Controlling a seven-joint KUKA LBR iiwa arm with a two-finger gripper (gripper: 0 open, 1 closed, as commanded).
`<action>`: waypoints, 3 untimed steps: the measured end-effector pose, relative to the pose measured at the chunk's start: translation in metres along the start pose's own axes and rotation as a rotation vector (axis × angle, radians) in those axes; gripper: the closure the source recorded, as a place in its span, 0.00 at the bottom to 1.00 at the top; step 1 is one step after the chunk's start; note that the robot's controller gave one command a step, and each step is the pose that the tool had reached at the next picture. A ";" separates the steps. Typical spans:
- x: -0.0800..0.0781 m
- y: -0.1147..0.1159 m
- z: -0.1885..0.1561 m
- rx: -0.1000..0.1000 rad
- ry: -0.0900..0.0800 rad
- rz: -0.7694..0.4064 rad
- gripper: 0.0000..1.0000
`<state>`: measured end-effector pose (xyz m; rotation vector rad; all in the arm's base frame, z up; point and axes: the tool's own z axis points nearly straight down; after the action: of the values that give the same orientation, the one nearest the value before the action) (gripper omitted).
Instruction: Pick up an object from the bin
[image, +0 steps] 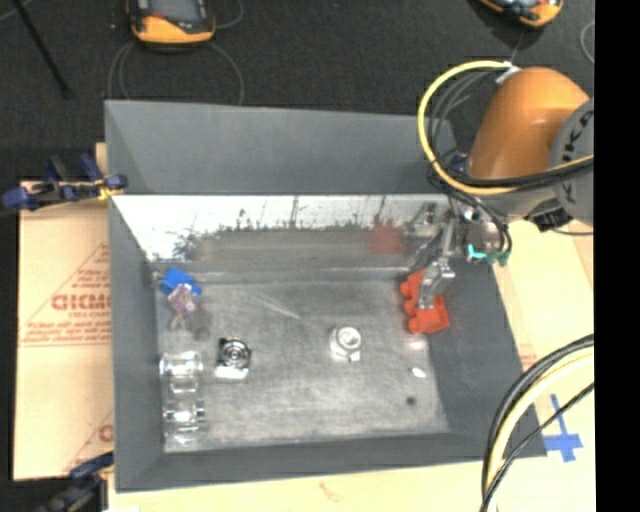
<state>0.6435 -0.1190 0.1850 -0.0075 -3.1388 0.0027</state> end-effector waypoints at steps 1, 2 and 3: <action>0.048 0.045 0.093 -0.003 0.004 -0.054 0.00; 0.067 0.085 0.110 0.004 -0.018 -0.115 0.00; 0.064 0.085 0.107 0.003 -0.025 -0.117 1.00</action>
Offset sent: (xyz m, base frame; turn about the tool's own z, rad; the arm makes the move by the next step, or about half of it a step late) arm -0.0456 0.0441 -0.0884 -0.0516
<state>0.5793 -0.0334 0.0779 0.1768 -3.1592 0.0068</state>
